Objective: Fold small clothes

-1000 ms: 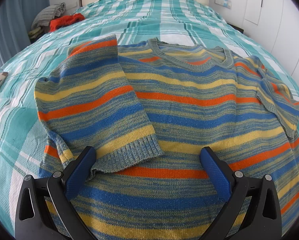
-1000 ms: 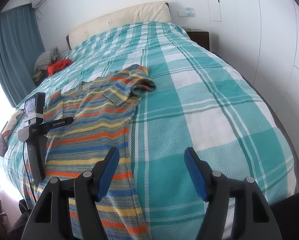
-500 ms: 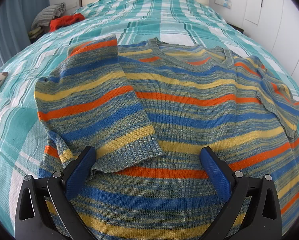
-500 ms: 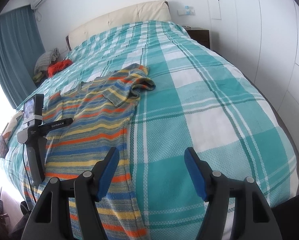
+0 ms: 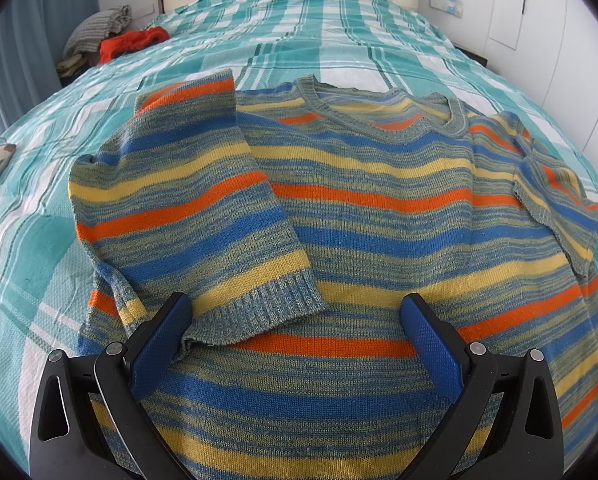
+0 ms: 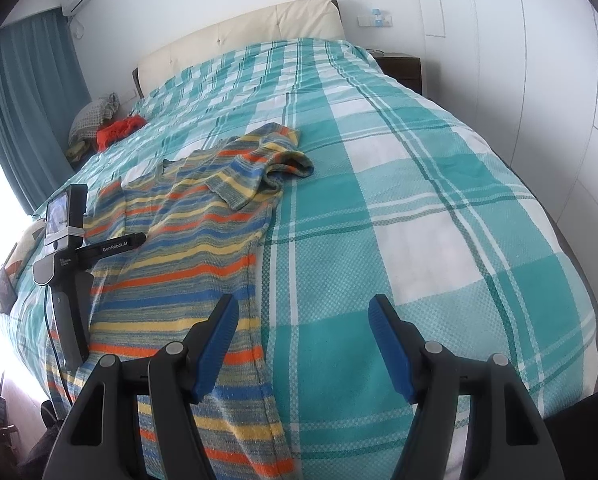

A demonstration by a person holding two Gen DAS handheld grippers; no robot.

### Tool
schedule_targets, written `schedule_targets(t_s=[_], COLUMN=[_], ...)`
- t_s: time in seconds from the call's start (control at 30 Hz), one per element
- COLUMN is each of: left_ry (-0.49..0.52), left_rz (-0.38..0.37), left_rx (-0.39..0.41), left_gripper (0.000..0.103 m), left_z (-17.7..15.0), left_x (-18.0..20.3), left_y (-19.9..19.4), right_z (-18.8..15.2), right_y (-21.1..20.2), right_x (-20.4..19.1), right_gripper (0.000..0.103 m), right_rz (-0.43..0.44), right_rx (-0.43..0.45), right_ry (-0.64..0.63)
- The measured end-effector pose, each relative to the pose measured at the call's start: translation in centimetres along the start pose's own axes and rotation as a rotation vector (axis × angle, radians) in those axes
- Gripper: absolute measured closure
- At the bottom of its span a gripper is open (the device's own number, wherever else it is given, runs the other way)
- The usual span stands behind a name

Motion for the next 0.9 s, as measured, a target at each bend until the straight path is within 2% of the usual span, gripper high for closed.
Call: schedule_targets(t_s=[0.4,0.67,0.9], left_ry=[0.0,0.0,0.0], left_rz=[0.0,0.001,0.001], left_rx=[0.0,0.0,0.0], left_gripper=[0.0,0.0,0.0], left_z=[0.0,0.0,0.0], left_x=[0.0,0.0,0.0], left_y=[0.0,0.0,0.0], right_z=[0.0,0.0,-0.5], right_y=[0.1,0.5,0.7], right_x=[0.4,1.2,0.8], right_gripper=[0.036,0.036,0.036], right_rz=[-0.004,-0.001,-0.001], right_rx=[-0.01,-0.023,-0.039], right_ry=[0.006,0.06,0.014])
Point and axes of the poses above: each gripper's, at about its wrist camera, not at the fingertips, and y roughly the way its jaws point, x to its right, z to its top, the point moved 7 cm from there along y, roughly the way its jaws point, and after that the axes turned 7 degrees about x, right-handed, at the moved point
